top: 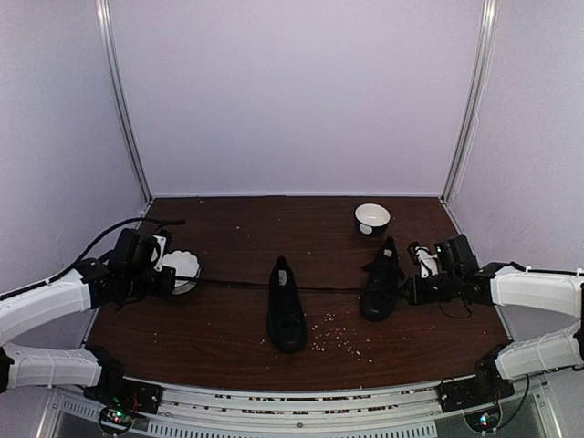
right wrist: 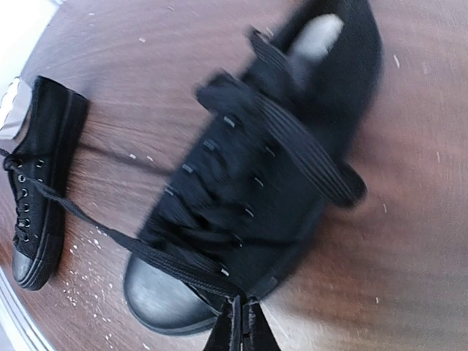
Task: Tie the shoes
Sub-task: Tie the crossed shoelace on the shoe.
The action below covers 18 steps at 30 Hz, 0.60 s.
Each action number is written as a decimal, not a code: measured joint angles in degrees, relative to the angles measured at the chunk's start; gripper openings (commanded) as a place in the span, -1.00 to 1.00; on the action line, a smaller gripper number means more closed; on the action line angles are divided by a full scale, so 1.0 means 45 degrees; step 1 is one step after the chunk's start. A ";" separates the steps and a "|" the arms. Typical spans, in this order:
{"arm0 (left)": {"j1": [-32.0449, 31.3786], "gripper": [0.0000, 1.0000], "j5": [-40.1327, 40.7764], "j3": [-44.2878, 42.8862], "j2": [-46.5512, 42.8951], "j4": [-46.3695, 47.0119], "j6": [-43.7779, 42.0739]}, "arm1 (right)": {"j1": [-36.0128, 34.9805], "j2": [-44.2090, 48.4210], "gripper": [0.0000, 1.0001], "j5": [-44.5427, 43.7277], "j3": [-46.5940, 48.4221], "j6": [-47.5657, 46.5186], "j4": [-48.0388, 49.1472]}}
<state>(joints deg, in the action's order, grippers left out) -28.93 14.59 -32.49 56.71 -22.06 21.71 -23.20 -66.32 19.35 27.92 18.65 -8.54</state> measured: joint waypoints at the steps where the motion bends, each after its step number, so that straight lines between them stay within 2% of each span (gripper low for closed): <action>1: 0.0155 -1.00 0.0000 0.0087 -0.0199 -0.0131 0.0131 | 0.0170 0.0000 -1.00 0.0155 -0.0087 0.0219 -0.0102; 10: 0.1885 -1.00 0.0000 0.1219 -0.2623 -0.0631 0.1345 | 0.1836 -0.0024 -1.00 0.1933 -0.0704 0.1447 0.0078; 18: 0.2375 -1.00 -0.0053 0.1549 -0.2322 -0.0665 0.1739 | 0.2565 -0.0471 -1.00 0.2807 -0.1083 0.1855 0.0738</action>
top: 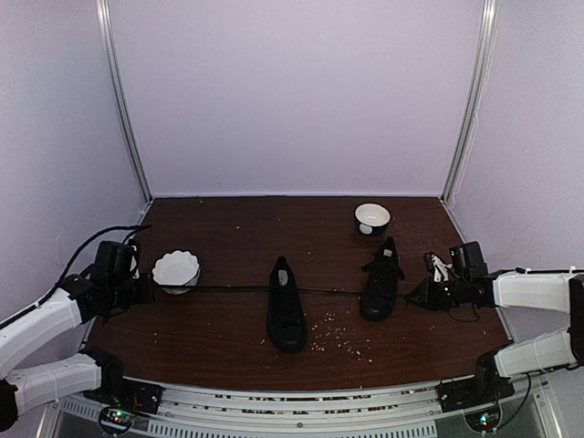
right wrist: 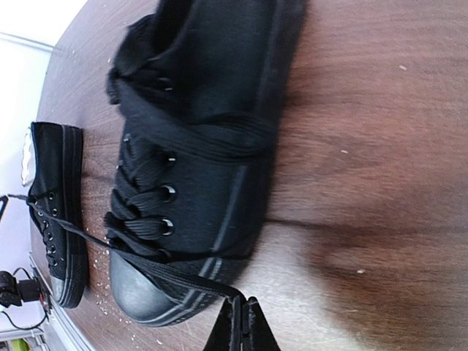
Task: Tie the shoes
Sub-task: Tie the crossed shoelace on the shoe.
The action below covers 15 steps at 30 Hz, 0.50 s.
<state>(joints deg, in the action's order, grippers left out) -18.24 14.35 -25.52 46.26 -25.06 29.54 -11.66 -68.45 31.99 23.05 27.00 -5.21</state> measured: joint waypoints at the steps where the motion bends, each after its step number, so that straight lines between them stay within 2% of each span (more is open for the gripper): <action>1: 0.0112 -1.00 0.0010 0.0034 -0.0044 -0.0063 0.0039 | 0.0141 -0.0005 -1.00 0.0087 -0.0063 0.0024 0.0034; 6: 0.0651 -1.00 0.0117 0.0175 -0.0602 -0.0146 0.0233 | 0.0661 -0.0175 -1.00 0.0559 -0.0228 0.0078 0.0262; 15: 0.0738 -1.00 -0.0112 0.0175 -0.0622 -0.0058 0.0272 | 0.0845 -0.0597 -1.00 0.1030 -0.0175 0.0083 0.0534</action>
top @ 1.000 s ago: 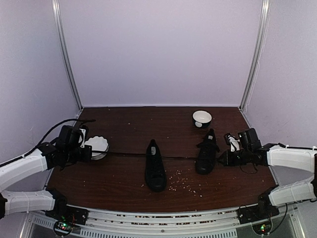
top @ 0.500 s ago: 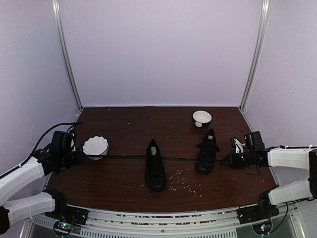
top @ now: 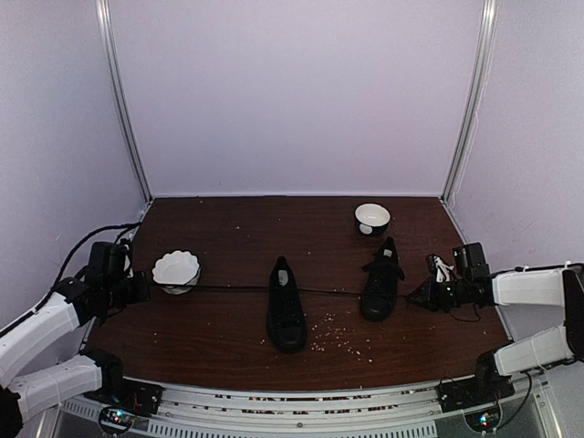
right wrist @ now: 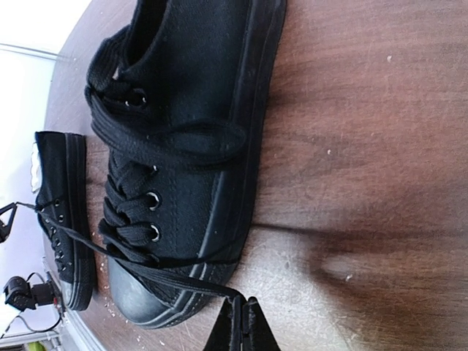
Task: Tie the shoes
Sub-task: Tie the crossed shoelace on the shoe.
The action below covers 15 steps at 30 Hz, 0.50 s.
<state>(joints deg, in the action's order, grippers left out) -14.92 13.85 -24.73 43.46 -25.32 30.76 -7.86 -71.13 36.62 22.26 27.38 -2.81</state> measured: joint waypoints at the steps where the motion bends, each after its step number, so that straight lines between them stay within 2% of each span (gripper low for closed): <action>1: 0.0000 -1.00 -0.0155 0.0000 0.0000 0.0049 -0.0068 | -0.0083 0.0034 -1.00 -0.0097 0.0107 -0.0005 -0.0136; 3: -0.0194 -1.00 -0.0505 -0.0015 0.0078 0.0189 -0.0219 | -0.0627 0.0209 -1.00 -0.0656 0.0515 -0.0068 -0.0559; 5: -0.0928 -1.00 -0.0481 -0.0185 0.0369 0.0228 -0.0364 | -0.2055 0.0588 -1.00 -0.1530 0.1326 -0.0146 -0.1039; 9: -0.3784 -1.00 -0.0296 -0.1336 0.1991 0.0461 -0.0704 | -0.4949 0.0777 -1.00 -0.3055 0.3104 -0.0253 -0.1175; 11: -0.4964 -1.00 -0.0461 -0.2186 0.3478 0.0869 -0.0957 | -0.6295 0.0262 -1.00 -0.3653 0.3954 -0.0287 -0.1005; 15: -0.5945 -1.00 -0.1030 -0.3405 0.6334 0.1627 -0.1409 | -0.8043 -0.2200 -1.00 -0.4362 0.5440 -0.0389 -0.0738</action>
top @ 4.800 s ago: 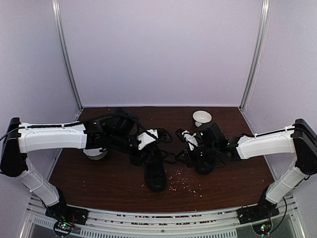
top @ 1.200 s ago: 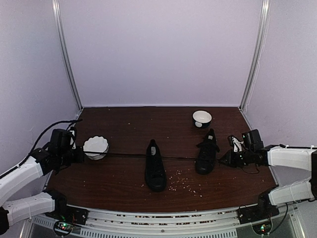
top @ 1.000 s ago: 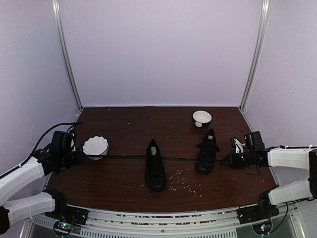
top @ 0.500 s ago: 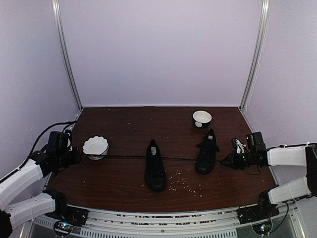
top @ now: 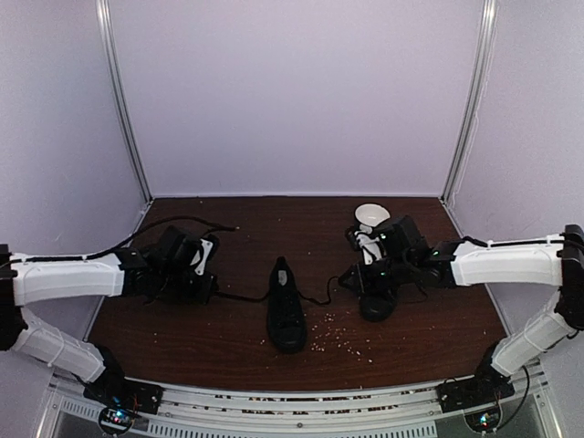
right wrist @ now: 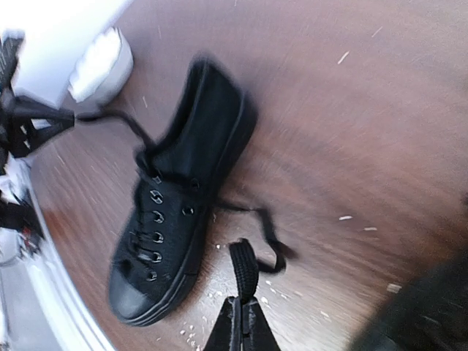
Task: Tie the shoes
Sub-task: Tie the crossed shoelace on the shoe, then pass from the left arm to the right
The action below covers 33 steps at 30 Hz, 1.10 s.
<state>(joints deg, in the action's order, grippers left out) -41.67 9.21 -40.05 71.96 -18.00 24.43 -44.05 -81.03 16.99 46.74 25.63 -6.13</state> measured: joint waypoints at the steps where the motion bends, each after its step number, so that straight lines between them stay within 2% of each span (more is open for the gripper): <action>1: -0.0204 -1.00 -0.0282 -0.0427 0.0928 0.0117 -0.0131 | -0.0340 -0.0758 -1.00 -0.0117 0.0345 -0.0053 0.0019; 4: -0.0627 -1.00 -0.0923 -0.1457 0.3060 0.0413 -0.0510 | -0.1316 -0.3109 -1.00 -0.0427 0.1443 -0.0379 -0.0151; 9: -0.1423 -1.00 -0.1977 -0.3031 0.5697 0.0719 -0.1117 | -0.1933 -0.4736 -1.00 -0.0301 0.2351 -0.0651 -0.0214; 13: -0.1880 -1.00 -0.2812 -0.3866 0.7043 0.0928 -0.1418 | -0.2152 -0.5119 -1.00 0.0151 0.2409 -0.0646 -0.0107; 20: -0.2016 -1.00 -0.3201 -0.4600 0.7718 0.0845 -0.1865 | -0.2312 -0.5139 -1.00 0.1010 0.2161 -0.0602 0.0058; 33: -0.2783 -1.00 -0.3735 -0.4405 0.7630 0.1302 -0.2025 | -0.2613 -0.4435 -1.00 0.2210 0.1005 -0.0170 0.0219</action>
<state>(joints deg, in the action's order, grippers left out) -54.19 -7.60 -59.88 106.30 -12.14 15.31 -55.81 -100.99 26.94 51.27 24.86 -5.15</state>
